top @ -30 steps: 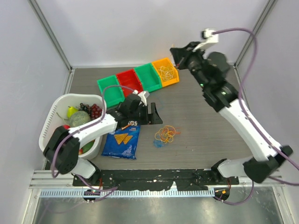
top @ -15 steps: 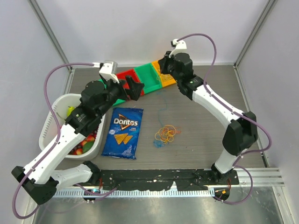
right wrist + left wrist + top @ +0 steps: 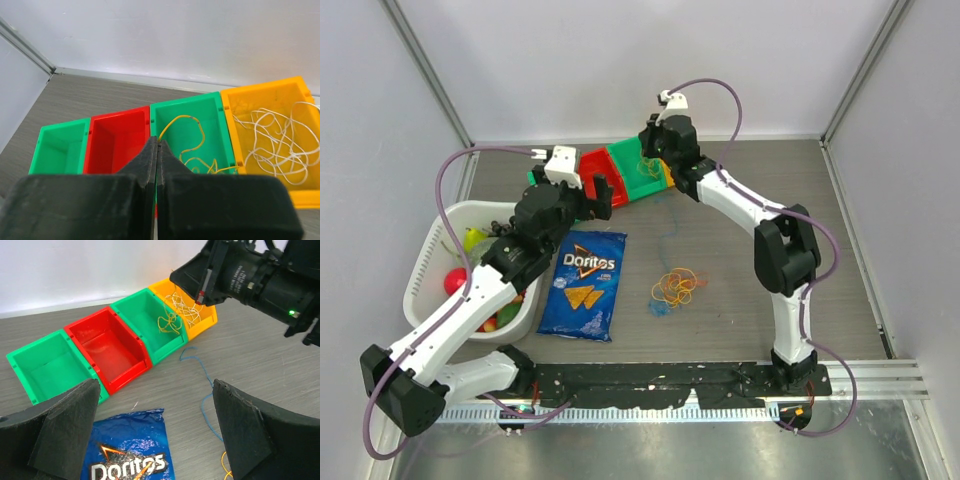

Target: Untangle the cables

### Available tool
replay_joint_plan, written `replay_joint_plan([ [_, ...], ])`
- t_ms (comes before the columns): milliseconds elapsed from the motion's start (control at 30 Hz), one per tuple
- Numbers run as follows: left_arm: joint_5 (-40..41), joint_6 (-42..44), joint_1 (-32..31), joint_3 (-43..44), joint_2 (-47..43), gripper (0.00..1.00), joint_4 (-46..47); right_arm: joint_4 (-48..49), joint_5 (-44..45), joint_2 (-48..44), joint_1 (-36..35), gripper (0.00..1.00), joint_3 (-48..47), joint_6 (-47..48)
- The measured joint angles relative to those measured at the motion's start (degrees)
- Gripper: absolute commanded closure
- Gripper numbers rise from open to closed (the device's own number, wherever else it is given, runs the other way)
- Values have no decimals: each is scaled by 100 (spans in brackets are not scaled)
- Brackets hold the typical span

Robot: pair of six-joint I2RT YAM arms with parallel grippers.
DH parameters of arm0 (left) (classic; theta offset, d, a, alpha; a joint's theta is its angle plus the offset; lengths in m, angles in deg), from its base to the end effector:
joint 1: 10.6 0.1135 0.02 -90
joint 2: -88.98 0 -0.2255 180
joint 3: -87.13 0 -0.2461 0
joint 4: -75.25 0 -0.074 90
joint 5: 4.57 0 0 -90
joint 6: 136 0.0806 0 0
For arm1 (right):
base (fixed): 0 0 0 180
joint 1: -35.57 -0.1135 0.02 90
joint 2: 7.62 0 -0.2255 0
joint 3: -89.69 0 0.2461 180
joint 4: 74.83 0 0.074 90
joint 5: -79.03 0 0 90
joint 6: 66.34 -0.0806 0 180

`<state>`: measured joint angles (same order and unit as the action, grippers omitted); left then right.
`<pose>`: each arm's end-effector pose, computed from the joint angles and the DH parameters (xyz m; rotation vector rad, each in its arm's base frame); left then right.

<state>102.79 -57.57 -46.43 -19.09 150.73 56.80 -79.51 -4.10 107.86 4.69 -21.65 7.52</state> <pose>0.2605 -0.1584 0.3466 0.1286 1.6861 -0.3677 0.4467 0.2559 0.2757 -0.1350 1.7445 0.5011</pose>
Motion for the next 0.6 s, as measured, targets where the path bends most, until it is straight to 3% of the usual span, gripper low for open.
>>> replay_joint_plan([
  [200, 15, 9, 13, -79, -155, 2, 85, 151, -101, 892, 0, 99, -682, -96],
  [267, 15, 7, 13, -79, -227, 2, 153, 146, -107, 1176, -2, 92, -883, -146],
  [433, 15, 7, 13, -79, -264, 2, 199, -376, -118, 1851, 0, 61, -1755, -273],
  [600, 9, -2, 13, -79, -262, 2, 201, -1263, -74, 1869, 0, 55, -1976, -378],
])
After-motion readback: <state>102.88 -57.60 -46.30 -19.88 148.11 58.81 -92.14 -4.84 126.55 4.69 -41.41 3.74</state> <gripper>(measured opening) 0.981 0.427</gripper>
